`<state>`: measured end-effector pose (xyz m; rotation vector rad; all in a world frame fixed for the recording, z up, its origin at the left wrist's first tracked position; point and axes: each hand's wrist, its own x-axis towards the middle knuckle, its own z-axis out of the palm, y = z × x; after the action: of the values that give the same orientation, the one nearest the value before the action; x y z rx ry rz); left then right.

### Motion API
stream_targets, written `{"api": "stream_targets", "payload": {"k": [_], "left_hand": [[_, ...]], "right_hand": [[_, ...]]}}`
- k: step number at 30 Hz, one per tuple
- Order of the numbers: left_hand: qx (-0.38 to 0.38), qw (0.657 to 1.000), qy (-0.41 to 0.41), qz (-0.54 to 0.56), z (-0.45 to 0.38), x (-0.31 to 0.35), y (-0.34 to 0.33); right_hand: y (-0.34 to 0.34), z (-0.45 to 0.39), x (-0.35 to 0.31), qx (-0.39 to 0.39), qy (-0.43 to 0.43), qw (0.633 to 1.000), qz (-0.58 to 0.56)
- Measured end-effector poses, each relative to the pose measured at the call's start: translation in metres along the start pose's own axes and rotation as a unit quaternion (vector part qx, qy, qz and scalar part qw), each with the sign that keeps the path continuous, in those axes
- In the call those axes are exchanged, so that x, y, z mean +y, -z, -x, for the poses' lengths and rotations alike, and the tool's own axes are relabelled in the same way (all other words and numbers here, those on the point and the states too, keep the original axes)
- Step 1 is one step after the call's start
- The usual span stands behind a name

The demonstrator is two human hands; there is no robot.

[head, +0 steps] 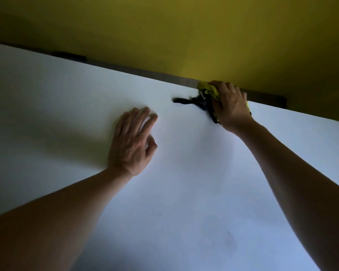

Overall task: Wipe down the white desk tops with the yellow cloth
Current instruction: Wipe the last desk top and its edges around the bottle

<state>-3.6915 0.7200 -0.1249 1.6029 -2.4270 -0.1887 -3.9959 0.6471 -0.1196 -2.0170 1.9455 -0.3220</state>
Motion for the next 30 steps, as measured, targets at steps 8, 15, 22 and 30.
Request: {"api": "stream_targets", "payload": {"k": [8, 15, 22, 30], "left_hand": [[-0.003, 1.0, 0.003, -0.01, 0.0, -0.001, 0.0], [0.003, 1.0, -0.002, -0.007, 0.001, -0.001, 0.0], [0.01, 1.0, 0.01, -0.003, 0.001, 0.003, 0.001], [0.01, 1.0, 0.012, -0.001, 0.001, 0.004, 0.003]], "right_hand": [[-0.062, -0.06, -0.135, -0.013, 0.048, 0.999, 0.004], [-0.048, -0.037, -0.092, 0.011, 0.032, 0.999, -0.003], [0.004, 0.018, 0.023, 0.026, -0.049, 0.998, 0.042], [-0.045, -0.036, -0.099, 0.01, -0.028, 0.999, 0.031]]}}
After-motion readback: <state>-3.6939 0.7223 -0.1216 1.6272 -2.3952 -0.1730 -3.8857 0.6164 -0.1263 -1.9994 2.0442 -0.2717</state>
